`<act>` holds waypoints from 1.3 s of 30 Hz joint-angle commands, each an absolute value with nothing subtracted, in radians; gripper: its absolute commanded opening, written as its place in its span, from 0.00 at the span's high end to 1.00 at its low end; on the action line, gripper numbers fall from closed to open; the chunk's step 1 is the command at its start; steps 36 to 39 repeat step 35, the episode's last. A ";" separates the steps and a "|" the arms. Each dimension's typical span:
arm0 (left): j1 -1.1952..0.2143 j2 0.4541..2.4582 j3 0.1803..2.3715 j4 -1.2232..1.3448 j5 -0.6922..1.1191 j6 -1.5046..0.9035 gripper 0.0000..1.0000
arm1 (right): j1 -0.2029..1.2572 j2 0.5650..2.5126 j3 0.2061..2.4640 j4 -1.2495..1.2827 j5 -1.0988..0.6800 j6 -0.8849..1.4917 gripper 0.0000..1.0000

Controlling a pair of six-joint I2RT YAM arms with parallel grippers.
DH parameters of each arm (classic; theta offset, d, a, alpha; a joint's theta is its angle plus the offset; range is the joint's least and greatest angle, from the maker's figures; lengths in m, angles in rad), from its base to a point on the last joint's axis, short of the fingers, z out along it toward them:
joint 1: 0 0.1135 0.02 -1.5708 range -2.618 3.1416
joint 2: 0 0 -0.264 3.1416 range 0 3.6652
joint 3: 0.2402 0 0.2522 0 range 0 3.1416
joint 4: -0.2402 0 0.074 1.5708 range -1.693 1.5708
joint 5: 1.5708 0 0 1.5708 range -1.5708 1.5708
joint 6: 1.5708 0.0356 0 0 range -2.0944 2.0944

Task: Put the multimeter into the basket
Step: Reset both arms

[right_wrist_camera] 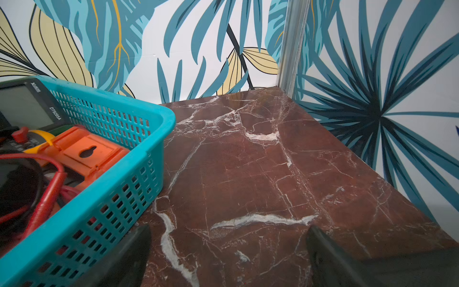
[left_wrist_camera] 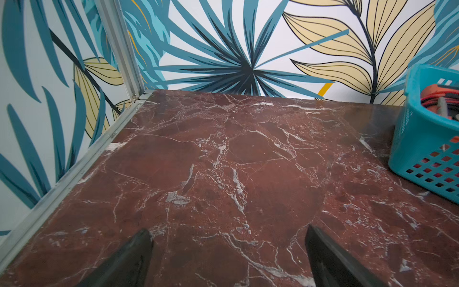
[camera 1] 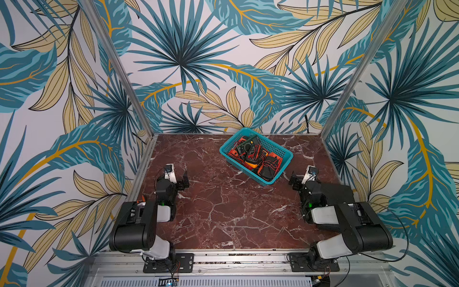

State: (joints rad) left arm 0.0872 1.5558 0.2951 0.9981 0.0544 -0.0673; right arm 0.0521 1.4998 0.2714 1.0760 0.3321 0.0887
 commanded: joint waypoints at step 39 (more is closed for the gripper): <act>0.081 1.562 0.369 0.971 0.119 -0.028 0.00 | 0.048 1.499 0.393 0.871 0.295 0.067 0.00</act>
